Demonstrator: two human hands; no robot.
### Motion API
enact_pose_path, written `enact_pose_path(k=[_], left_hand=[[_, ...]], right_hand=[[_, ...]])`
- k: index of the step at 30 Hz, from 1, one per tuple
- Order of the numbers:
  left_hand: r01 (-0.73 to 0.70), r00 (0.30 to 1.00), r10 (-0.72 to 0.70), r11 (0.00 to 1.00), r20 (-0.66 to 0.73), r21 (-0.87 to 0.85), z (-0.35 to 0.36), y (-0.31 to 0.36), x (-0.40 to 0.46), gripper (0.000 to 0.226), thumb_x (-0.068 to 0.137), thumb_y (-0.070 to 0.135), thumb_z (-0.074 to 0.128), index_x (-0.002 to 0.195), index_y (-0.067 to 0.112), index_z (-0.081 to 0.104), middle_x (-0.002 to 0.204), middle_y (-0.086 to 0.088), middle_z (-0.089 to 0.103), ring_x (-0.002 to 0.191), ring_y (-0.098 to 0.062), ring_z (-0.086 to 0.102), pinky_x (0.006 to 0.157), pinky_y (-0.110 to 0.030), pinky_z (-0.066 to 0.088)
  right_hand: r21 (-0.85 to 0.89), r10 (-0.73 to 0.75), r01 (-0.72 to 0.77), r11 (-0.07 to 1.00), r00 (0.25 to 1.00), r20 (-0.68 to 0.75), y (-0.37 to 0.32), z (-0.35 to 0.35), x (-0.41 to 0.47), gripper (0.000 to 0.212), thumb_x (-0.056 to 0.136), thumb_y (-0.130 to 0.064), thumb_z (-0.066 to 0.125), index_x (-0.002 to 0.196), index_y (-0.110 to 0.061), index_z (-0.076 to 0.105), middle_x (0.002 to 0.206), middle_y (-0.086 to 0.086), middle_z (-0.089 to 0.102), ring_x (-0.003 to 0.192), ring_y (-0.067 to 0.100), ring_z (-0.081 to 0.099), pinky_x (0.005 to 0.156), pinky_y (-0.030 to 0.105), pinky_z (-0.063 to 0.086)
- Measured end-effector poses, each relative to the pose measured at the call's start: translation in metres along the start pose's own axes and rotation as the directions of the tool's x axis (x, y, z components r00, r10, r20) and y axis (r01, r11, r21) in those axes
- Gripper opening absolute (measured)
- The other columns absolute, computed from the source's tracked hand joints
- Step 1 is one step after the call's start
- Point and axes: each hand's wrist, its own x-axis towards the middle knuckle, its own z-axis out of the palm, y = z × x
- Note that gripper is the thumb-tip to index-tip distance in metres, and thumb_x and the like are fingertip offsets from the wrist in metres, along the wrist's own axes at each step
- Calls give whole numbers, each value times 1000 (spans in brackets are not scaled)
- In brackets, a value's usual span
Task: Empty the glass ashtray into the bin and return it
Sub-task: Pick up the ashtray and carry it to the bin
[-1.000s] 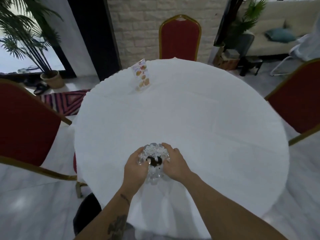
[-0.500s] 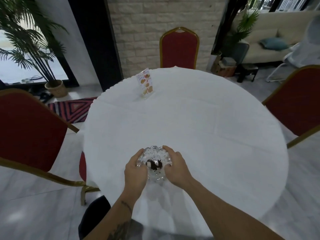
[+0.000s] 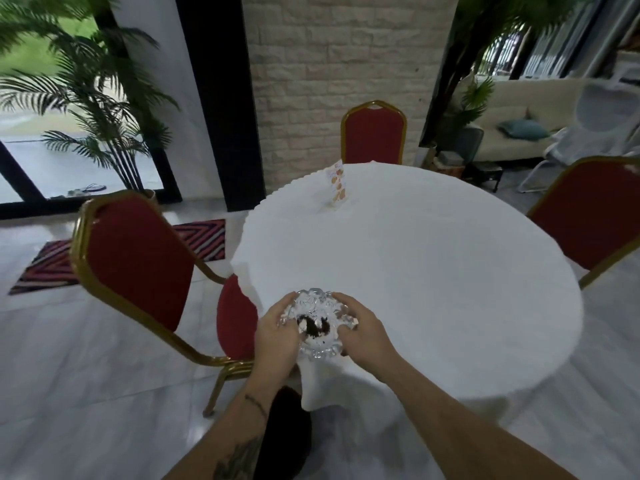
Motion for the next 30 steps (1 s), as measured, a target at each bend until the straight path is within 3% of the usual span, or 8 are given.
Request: enact_pose_path(k=[4,7,11,16,20,23,27,30], left_hand=[[-22,1000,21,999,-16,-38,-45,-8,-18,55,87,-13,43,119,23,69,85,6,70,48,-1,55,54,-26,53],[-59,998,58,998,-29,-33,-70,-18,-26,54,90,-11,43,111,32,69,91,4,70,44,-6,54,43,-21,45],[-46,999,45,996,-12,-72,-90,-38,-24,56,90,-10,46,104,38,71,102,1,73,67,-15,63,60,-25,54],[-1,1000,4,995,25,-95,-103,-66,-18,59,84,-15,48,119,28,67,113,1,72,103,-13,69,79,-26,59],[4,996,-4,1000,84,-10,-114,-102,-3,66,80,-16,51,121,33,65,121,5,69,113,-13,66,88,-26,57],[-85,988,65,987,142,135,-127,-136,9,68,84,-11,55,135,33,56,135,6,59,125,-10,56,107,-38,48],[-204,967,141,927,211,316,-140,-191,32,70,80,-17,49,137,23,55,138,5,54,132,-11,48,114,-39,40],[-251,955,165,892,247,376,-141,-246,56,73,76,-16,48,135,25,57,140,4,53,132,-7,48,112,-32,41]], right_hand=[[29,19,-19,999,1000,23,-11,39,-26,66,82,2,45,132,-41,54,122,-1,60,96,22,67,67,32,59],[47,79,-81,996,995,54,-14,60,-36,67,85,0,45,141,-37,46,126,0,56,94,25,67,63,32,58],[-13,174,-174,985,973,149,-13,81,-38,61,85,-15,50,140,-41,40,121,-4,60,93,22,69,78,46,61],[-20,224,-227,974,934,277,-6,104,-30,46,85,-13,54,125,-35,52,109,0,69,85,22,74,59,38,61],[-83,167,-151,985,954,250,23,132,-19,45,75,-22,66,118,-31,61,107,-5,71,97,17,69,86,41,58],[-111,135,-108,988,950,281,55,155,-12,45,77,-25,70,120,-32,60,110,-10,70,99,7,68,90,39,57],[-41,102,-94,995,946,309,103,183,-7,52,84,-2,68,128,-25,54,109,-16,64,95,-6,62,80,10,50],[-24,79,-75,997,944,321,157,209,8,57,83,7,67,133,-16,52,117,-2,66,102,-1,63,85,12,49]])
